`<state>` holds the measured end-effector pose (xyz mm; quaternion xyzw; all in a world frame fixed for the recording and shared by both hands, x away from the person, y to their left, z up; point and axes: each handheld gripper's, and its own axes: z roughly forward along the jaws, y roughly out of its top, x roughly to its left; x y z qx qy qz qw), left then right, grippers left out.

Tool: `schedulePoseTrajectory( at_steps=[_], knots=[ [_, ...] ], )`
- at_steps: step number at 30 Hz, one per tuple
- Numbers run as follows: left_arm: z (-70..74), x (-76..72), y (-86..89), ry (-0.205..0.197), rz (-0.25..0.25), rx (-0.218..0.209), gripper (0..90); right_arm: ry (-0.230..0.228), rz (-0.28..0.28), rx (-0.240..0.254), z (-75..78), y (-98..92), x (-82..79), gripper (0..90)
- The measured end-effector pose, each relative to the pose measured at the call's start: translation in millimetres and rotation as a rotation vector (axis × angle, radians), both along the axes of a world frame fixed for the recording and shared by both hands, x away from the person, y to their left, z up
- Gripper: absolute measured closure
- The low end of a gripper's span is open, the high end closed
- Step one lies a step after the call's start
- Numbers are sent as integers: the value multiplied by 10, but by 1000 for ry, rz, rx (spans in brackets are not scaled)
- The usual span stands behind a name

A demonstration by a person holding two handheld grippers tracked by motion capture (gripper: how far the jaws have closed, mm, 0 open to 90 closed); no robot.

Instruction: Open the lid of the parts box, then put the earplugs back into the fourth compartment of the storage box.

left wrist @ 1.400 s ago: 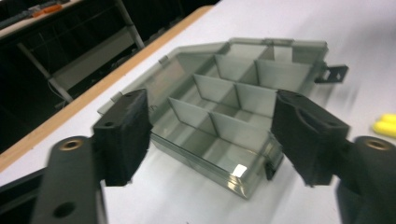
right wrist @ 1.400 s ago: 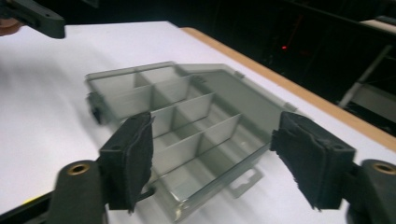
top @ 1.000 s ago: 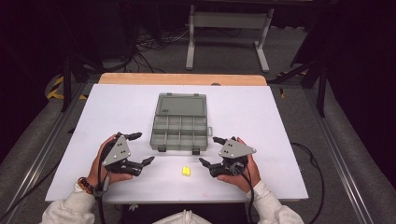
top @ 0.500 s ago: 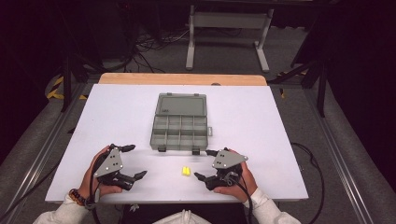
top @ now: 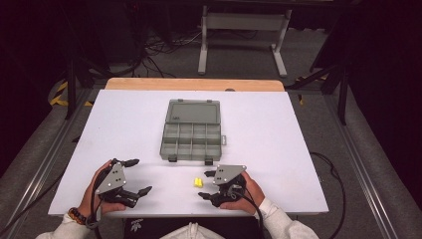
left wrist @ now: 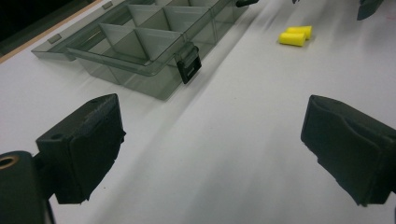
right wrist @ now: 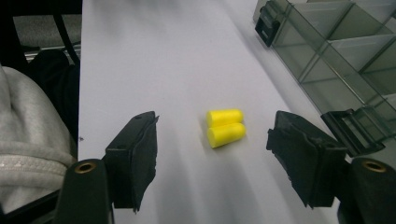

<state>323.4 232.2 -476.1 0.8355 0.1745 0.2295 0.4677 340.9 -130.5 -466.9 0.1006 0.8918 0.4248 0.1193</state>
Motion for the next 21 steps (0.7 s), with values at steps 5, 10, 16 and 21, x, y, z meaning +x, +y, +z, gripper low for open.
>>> schedulePoseTrajectory(
  at_steps=[5, 10, 16, 21],
  knots=[
    [-8, -27, 25, 2, 7, 4, 69, 1, 26, -13, -8, 53, 35, 350],
    [-9, -55, 78, 5, 27, -4, 69, 23, 52, -14, -13, 117, 144, 376],
    [-2, -60, 113, 5, 39, -6, 69, 55, 82, -53, -67, 156, 254, 395],
    [-6, -40, 142, 11, 51, -6, 68, 81, 95, -61, -105, 161, 337, 436]
  ],
)
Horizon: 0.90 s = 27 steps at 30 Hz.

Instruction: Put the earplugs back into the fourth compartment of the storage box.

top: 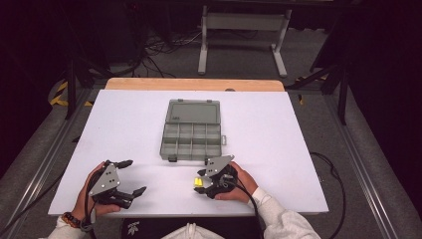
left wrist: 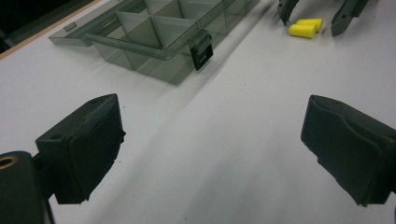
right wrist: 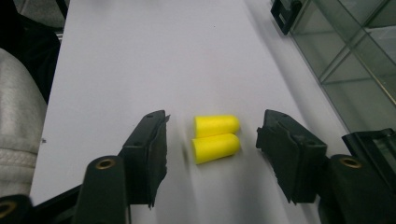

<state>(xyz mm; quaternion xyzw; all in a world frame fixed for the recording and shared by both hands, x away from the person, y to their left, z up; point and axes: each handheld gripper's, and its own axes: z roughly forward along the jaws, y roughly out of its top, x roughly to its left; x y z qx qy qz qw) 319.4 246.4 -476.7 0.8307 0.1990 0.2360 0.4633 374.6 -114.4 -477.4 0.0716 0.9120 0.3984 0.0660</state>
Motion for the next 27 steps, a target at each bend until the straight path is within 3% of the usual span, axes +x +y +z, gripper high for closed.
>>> schedulePoseTrajectory(
  at_steps=[3, 14, 22, 27],
  knots=[
    [2, 4, 16, 2, 9, 10, 72, 22, 23, 10, -3, 5, 15, 488],
    [9, 10, 41, 3, 17, 13, 72, 20, 49, 9, 7, -28, 10, 668],
    [21, 6, 50, 1, 18, 6, 72, 0, 34, 16, 16, -43, 0, 693],
    [30, 3, 48, -3, 18, 6, 72, -8, 29, 50, 72, -88, -8, 694]
  ],
)
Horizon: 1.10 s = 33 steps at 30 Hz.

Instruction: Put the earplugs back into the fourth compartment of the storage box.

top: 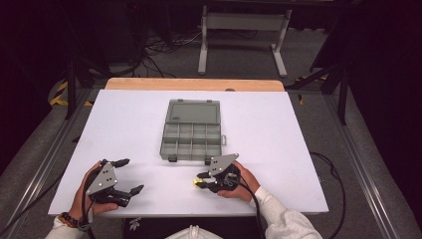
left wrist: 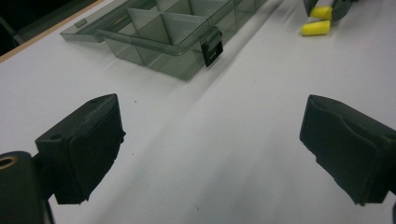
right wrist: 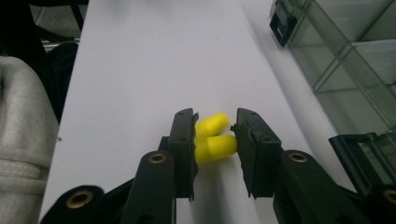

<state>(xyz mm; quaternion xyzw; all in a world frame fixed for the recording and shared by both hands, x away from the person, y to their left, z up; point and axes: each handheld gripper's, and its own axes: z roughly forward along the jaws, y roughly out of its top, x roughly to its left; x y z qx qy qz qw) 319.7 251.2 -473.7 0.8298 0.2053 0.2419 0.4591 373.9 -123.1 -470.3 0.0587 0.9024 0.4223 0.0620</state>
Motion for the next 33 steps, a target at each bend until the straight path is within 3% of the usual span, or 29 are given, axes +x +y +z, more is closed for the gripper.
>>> schedulePoseTrajectory(
  at_steps=[33],
  knots=[
    [3, 6, -9, -3, -2, -4, 71, -76, -66, 86, 203, -101, -89, 707]
  ],
)
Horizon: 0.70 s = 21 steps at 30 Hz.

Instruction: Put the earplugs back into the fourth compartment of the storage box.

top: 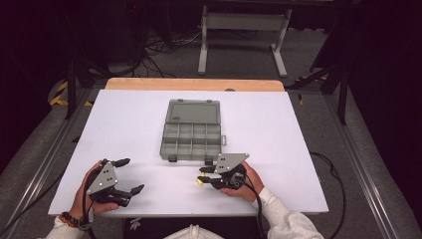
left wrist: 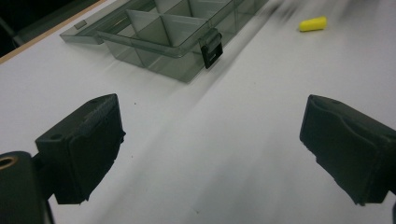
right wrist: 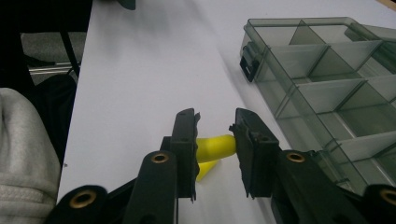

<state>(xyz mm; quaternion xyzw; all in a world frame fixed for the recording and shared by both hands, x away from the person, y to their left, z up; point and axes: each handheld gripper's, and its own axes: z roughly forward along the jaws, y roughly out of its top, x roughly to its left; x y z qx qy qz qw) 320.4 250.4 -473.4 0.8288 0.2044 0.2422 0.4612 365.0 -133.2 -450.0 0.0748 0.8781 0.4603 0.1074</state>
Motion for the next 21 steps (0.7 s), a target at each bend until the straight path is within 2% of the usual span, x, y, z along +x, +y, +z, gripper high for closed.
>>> schedulePoseTrajectory(
  at_steps=[11, 21],
  knots=[
    [3, 2, 6, 1, 2, -1, 71, -33, -19, 32, 82, -41, -26, 708],
    [11, 9, 15, 2, 2, -1, 71, -60, -63, 68, 156, -101, -16, 708]
  ],
)
